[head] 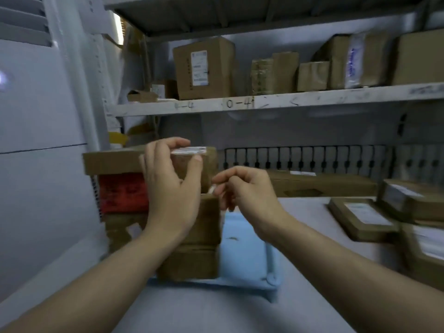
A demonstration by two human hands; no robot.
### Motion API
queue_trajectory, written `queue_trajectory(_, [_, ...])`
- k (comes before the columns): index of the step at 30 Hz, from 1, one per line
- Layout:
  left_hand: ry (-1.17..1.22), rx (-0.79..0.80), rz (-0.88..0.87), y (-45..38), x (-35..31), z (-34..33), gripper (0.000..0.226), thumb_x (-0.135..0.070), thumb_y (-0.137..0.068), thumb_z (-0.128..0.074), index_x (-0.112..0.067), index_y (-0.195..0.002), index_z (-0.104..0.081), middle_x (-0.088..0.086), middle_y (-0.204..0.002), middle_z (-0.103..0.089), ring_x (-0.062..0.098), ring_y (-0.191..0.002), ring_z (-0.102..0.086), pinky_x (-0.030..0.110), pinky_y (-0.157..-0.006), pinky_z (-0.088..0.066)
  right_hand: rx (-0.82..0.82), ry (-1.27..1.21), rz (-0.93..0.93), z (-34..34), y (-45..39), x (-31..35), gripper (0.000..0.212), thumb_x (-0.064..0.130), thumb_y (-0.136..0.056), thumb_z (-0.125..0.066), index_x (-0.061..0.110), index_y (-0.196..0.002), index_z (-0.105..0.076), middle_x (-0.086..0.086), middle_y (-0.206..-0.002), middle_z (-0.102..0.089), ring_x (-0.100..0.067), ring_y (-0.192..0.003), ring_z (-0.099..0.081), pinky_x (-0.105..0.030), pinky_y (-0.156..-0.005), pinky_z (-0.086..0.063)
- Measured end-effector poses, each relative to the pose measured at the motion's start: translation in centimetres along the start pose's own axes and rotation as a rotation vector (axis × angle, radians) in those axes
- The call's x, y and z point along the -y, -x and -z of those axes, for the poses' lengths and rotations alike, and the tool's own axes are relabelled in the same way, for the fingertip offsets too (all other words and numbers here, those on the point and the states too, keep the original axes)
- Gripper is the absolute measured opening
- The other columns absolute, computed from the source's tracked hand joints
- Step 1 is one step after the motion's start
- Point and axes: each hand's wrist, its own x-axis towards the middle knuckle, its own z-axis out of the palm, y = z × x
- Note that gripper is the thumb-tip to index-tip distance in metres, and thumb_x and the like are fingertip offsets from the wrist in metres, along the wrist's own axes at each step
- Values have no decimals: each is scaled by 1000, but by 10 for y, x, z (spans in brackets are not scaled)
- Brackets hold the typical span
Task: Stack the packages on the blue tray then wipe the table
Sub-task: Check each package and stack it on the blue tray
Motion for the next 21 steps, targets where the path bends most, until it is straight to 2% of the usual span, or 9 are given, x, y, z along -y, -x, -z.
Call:
queue_trajectory(3, [34, 142, -60, 39, -11, -40, 18, -21, -85, -59, -22, -103, -57, -9, -106, -48, 13, -103, -47, 21, -87, -40, -101, 17, -73, 46, 22, -24, 36, -12, -87, -35, 3, -79, -67, -9, -66, -64, -17, -44, -48, -21, -42, -36])
queue_trajectory(5, [55, 281, -47, 67, -16, -69, 18, -22, -83, -59, -23, -101, -58, -10, -102, -48, 10, -97, -47, 16, -84, -38, -179, 53, -134, 83, 39, -40, 38, -12, -86, -34, 5, -77, -67, -8, -65, -64, -18, -43, -48, -21, -42, -35])
queue_trajectory(7, [84, 407, 28, 92, -17, -99, 15, -20, -86, -63, -27, -98, -57, -14, -100, -48, 6, -95, -48, 11, -80, -36, -257, 107, -188, 120, 56, -53, 39, -11, -86, -35, 7, -77, -68, -8, -66, -64, -18, -44, -48, -22, -43, -35])
queue_trajectory(9, [115, 510, 144, 114, -17, -129, 23, -13, -87, -68, -31, -94, -56, -13, -106, -50, 3, -96, -48, 9, -77, -36, -338, 166, -234, 155, 72, -62, 38, -9, -88, -36, 7, -78, -69, -7, -68, -65, -17, -46, -50, -22, -44, -36])
queue_trajectory(12, [99, 687, 304, 142, -18, -168, 20, -13, -87, -68, -28, -97, -58, -10, -108, -52, 11, -99, -50, 20, -80, -39, -486, 245, -277, 202, 91, -72, 34, -3, -92, -42, 8, -79, -71, -7, -76, -65, -16, -54, -51, -17, -46, -40])
queue_trajectory(14, [88, 794, 393, 157, -17, -187, 17, -14, -89, -67, -25, -100, -60, -13, -105, -50, 16, -103, -51, 26, -84, -38, -587, 317, -276, 227, 100, -78, 32, 2, -92, -46, 14, -77, -72, -5, -77, -65, -15, -58, -50, -23, -50, -44])
queue_trajectory(16, [105, 862, 508, 169, -14, -204, 16, -14, -89, -67, -22, -101, -60, -6, -108, -55, 17, -104, -53, 27, -85, -39, -639, 375, -256, 246, 104, -83, 32, 4, -91, -50, 21, -74, -71, 0, -71, -64, -10, -52, -49, -28, -52, -44])
queue_trajectory(18, [137, 876, 649, 176, -12, -218, 15, -14, -89, -67, -21, -100, -61, 1, -110, -60, 21, -105, -58, 31, -88, -45, -615, 419, -241, 256, 103, -86, 30, 5, -91, -51, 23, -75, -70, 5, -64, -61, -5, -45, -46, -24, -49, -38])
queue_trajectory(21, [164, 837, 835, 174, -10, -240, 16, -15, -91, -64, -14, -107, -63, 4, -108, -64, 23, -105, -60, 35, -97, -46, -511, 562, -206, 257, 87, -91, 21, 8, -90, -54, 17, -90, -73, 4, -79, -67, -9, -69, -57, -27, -62, -45])
